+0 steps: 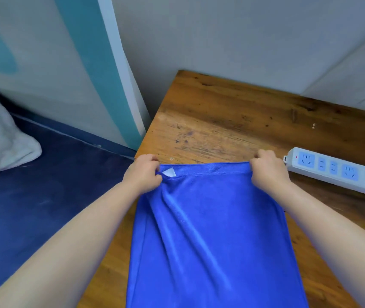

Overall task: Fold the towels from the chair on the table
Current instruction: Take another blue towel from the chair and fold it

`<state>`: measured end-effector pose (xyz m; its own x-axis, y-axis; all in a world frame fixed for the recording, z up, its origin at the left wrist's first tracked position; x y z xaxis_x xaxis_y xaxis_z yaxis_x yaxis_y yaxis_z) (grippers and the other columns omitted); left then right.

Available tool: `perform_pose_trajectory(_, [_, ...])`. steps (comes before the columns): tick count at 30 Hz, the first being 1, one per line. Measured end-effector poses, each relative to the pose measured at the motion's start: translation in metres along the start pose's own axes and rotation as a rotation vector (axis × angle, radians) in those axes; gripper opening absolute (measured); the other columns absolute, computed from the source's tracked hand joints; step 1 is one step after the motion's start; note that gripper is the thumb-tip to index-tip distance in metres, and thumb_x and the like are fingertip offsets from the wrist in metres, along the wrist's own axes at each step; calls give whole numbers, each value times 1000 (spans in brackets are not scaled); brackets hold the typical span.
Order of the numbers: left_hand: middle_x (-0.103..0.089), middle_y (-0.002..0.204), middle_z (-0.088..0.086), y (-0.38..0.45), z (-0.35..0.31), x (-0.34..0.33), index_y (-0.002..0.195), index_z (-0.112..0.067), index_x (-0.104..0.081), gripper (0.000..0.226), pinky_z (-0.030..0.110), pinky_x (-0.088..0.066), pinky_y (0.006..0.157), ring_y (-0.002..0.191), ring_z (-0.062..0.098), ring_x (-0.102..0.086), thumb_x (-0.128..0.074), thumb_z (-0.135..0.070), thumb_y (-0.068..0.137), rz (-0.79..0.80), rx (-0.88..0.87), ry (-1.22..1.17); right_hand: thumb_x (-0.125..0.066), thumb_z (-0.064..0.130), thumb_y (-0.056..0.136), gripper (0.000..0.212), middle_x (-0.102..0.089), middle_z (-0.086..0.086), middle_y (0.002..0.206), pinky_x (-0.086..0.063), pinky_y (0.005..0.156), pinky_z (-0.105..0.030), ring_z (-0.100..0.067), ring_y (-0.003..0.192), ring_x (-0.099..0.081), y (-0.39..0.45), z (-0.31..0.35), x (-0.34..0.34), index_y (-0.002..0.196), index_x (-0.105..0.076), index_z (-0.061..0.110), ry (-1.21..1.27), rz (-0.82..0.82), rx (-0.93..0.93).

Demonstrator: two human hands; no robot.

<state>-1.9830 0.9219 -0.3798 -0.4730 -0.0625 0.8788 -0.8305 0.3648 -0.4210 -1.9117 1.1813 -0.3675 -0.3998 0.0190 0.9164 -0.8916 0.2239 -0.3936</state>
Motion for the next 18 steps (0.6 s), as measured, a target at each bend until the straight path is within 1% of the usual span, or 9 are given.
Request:
perform_pose_trajectory(1, [-50,129,3,5,-6,-1,84,-6,-62,13,34,-41,95,124,22,-39,-51,-12,82,26,-57,-16,-46,4,83,22,-50,-11,114,-34,74,-31,-29,108,-44,2,1,-4,99,-61,4,12,8,23])
perform_pose_trajectory(3, [-55,125,3,10,-15,-6,79,-8,-61,9,35,-40,98,124,20,-39,-53,-11,81,97,-151,-8,-47,6,81,21,-50,-10,115,-32,75,-31,-29,108,-45,4,0,-8,98,-59,6,50,7,44])
perform_pose_trajectory(5, [-59,108,5,12,-20,-9,80,-7,-62,10,35,-41,95,119,22,-43,-54,-12,81,129,-202,37,-48,8,80,24,-50,-9,114,-34,82,-33,-28,109,-44,2,-1,-9,102,-57,9,34,5,63])
perform_pose_trajectory(7, [-54,91,4,11,-22,-9,82,-6,-61,11,34,-42,87,109,24,-45,-54,-15,81,129,-231,101,-50,12,79,27,-53,-7,112,-32,95,-37,-26,111,-42,1,-3,-12,105,-57,14,-42,9,79])
perform_pose_trajectory(8, [-51,87,3,9,-20,-8,83,-7,-61,11,33,-42,85,106,24,-45,-54,-16,81,125,-241,127,-50,13,79,27,-54,-6,112,-29,99,-39,-25,111,-42,0,-4,-12,105,-58,15,-72,9,79])
perform_pose_trajectory(9, [-51,87,3,6,-18,-6,84,-7,-61,13,33,-41,84,105,25,-45,-54,-17,81,120,-253,151,-50,14,79,27,-55,-6,111,-27,102,-41,-25,111,-42,-2,-5,-13,104,-59,15,-88,10,75])
perform_pose_trajectory(12, [-58,99,5,-4,-6,-3,93,-10,-62,20,30,-38,81,107,24,-45,-50,-23,84,104,-249,305,-48,13,80,26,-55,-8,111,-23,106,-45,-27,111,-42,-7,-10,-15,104,-59,14,-122,1,45])
perform_pose_trajectory(15, [-59,106,4,-12,9,4,100,-12,-63,27,30,-39,82,109,23,-46,-44,-27,89,35,-210,477,-45,11,84,27,-54,-8,114,-19,109,-49,-27,114,-41,-13,-9,-16,107,-58,13,-199,-24,19])
perform_pose_trajectory(18, [-60,106,6,-16,25,8,99,-10,-62,30,33,-41,80,108,25,-48,-42,-31,93,9,-108,442,-43,10,86,26,-53,-8,116,-12,112,-54,-27,116,-40,-14,-4,-16,107,-58,14,-280,-42,-6])
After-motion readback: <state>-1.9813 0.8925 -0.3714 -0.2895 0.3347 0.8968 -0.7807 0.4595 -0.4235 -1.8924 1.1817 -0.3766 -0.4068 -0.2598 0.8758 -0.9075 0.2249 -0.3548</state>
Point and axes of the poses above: each hand's wrist, its own y-axis towards the middle knuckle, its own x-axis out of the back of the hand, z = x × y, the point moved 7 cm from there along y, towards the middle knuckle
